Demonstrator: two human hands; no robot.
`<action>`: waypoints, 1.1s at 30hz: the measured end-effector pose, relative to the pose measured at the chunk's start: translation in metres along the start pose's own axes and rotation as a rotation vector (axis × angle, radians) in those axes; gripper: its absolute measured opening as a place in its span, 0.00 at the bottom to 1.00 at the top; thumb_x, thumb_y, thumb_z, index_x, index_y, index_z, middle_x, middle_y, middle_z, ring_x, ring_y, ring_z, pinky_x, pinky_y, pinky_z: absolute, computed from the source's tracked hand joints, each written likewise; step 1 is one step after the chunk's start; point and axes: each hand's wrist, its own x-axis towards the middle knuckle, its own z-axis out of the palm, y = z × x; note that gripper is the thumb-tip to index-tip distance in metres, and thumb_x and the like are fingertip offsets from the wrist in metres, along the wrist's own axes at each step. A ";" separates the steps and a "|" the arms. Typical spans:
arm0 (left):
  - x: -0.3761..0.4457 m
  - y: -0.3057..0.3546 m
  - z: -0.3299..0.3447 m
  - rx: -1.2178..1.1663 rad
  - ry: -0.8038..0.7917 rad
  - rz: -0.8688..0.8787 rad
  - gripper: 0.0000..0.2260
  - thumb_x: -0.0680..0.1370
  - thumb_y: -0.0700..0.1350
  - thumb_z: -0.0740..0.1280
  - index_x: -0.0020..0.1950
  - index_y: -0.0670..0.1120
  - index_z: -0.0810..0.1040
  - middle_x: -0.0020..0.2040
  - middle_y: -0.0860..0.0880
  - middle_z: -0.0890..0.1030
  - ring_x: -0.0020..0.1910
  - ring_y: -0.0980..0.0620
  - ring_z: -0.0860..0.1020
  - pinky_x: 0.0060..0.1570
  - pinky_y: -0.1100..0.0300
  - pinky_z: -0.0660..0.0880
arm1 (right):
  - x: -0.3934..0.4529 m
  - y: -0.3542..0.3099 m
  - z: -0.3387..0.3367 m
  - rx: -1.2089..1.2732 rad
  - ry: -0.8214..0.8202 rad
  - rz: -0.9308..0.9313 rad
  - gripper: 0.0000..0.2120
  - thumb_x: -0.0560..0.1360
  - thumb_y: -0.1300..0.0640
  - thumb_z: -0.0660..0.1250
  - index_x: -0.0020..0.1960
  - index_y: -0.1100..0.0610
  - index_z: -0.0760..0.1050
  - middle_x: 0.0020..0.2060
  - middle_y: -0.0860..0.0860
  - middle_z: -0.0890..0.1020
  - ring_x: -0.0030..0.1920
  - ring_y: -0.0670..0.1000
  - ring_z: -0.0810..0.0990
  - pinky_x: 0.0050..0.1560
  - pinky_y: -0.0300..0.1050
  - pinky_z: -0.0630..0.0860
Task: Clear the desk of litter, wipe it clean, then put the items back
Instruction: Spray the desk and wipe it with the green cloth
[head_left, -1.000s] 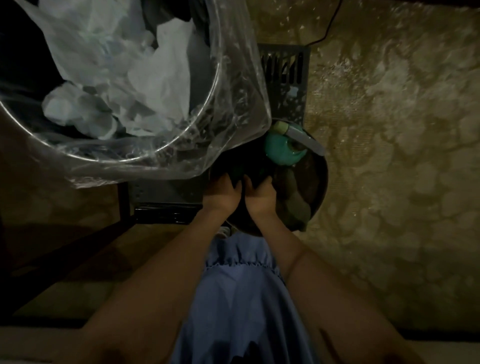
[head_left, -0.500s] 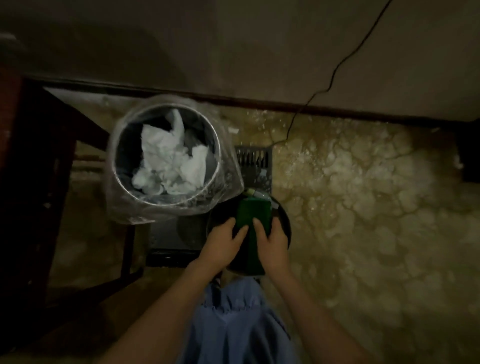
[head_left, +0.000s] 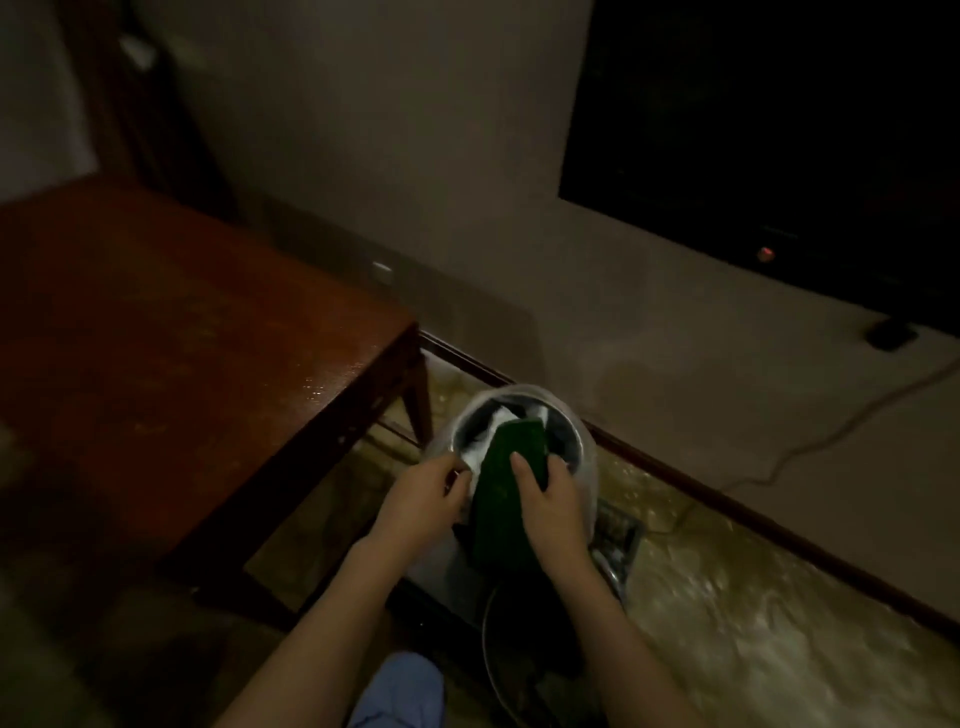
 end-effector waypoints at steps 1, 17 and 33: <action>-0.007 -0.010 -0.017 0.002 0.032 -0.010 0.06 0.81 0.47 0.60 0.49 0.49 0.77 0.40 0.53 0.79 0.37 0.59 0.77 0.35 0.64 0.72 | -0.002 -0.009 0.017 -0.004 -0.051 -0.018 0.06 0.79 0.50 0.63 0.45 0.51 0.71 0.40 0.46 0.78 0.39 0.40 0.77 0.33 0.29 0.72; -0.178 -0.291 -0.330 0.047 0.497 -0.429 0.09 0.81 0.47 0.59 0.58 0.50 0.76 0.51 0.53 0.79 0.45 0.58 0.77 0.46 0.62 0.75 | -0.094 -0.118 0.447 0.000 -0.629 -0.094 0.13 0.79 0.47 0.62 0.49 0.57 0.76 0.43 0.56 0.81 0.41 0.54 0.81 0.36 0.43 0.78; -0.082 -0.503 -0.517 0.068 0.350 -0.451 0.08 0.81 0.48 0.60 0.58 0.52 0.76 0.48 0.56 0.77 0.40 0.62 0.75 0.35 0.68 0.68 | -0.009 -0.169 0.731 0.057 -0.636 0.059 0.16 0.81 0.48 0.57 0.49 0.59 0.76 0.38 0.54 0.78 0.38 0.54 0.78 0.36 0.46 0.75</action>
